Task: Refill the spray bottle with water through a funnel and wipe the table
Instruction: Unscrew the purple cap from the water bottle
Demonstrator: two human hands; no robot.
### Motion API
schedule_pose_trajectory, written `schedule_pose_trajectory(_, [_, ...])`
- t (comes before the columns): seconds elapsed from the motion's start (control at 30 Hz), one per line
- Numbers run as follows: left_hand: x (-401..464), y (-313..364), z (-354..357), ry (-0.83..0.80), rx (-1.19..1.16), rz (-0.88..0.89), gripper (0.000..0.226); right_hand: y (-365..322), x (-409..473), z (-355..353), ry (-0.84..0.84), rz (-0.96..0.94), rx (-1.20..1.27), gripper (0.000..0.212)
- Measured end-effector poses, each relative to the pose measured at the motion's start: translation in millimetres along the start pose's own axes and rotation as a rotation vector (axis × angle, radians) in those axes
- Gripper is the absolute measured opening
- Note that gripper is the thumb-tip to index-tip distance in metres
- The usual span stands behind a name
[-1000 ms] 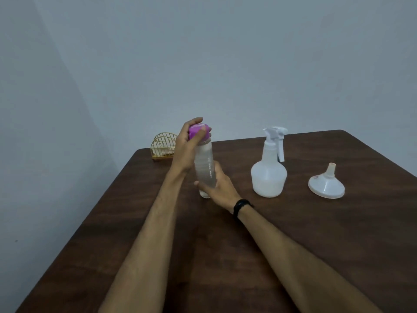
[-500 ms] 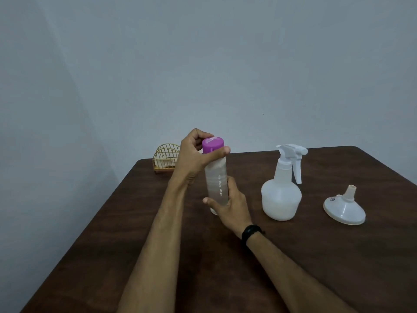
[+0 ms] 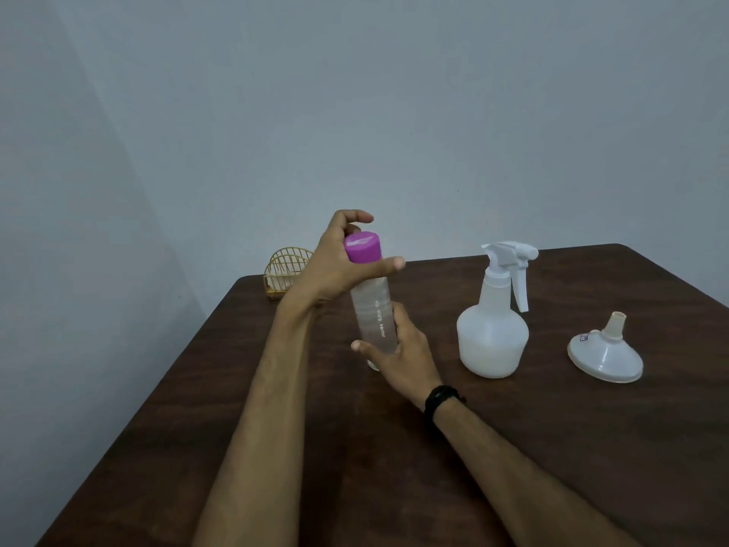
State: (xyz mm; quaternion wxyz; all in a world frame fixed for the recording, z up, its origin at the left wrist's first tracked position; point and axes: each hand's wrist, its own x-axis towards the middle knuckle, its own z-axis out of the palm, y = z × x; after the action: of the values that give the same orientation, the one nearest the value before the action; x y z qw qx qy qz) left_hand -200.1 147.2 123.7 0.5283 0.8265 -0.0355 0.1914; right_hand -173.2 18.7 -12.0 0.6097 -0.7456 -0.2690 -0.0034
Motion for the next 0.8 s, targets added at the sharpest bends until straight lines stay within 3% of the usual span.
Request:
schedule_pose_trajectory(0.07, [1.1,0.5,-3.3,-0.131,-0.01,-0.013,0.086,0.2,0.8,-0.8,0.009,0.027,0.035,0.067])
schedule_pose_trajectory(0.17, [0.3,1.9,-15.6,-0.219,-0.132,0.012,0.069,2.4,1.9,-1.9,0.017,0.046,0.048,0.065])
schedule_pose_trajectory(0.23, [0.4,2.1,-18.8,-0.133,-0.142,0.04,0.062,1.2,1.5,-1.6,0.006,0.046,0.052,0.064])
schedule_pose_trajectory(0.37, [2.0,3.3,-15.0,0.091,0.045,0.067,0.07,-1.0,1.8,-1.6,-0.013,0.049,0.046,0.063])
schedule_pose_trajectory(0.57, [-3.7,8.8,-21.8,-0.159,-0.063,0.056,0.058,-1.6,0.6,-2.2,-0.015,0.057,0.046,0.066])
schedule_pose_trajectory(0.67, [-4.4,7.9,-24.9,-0.091,-0.072,0.066,0.061,-1.9,0.4,-2.2,-0.008,0.058,0.033,0.067])
schedule_pose_trajectory(0.8, [-1.5,8.7,-18.0,0.085,0.083,0.055,0.075,-3.2,0.1,-3.3,-0.02,0.063,0.038,0.067])
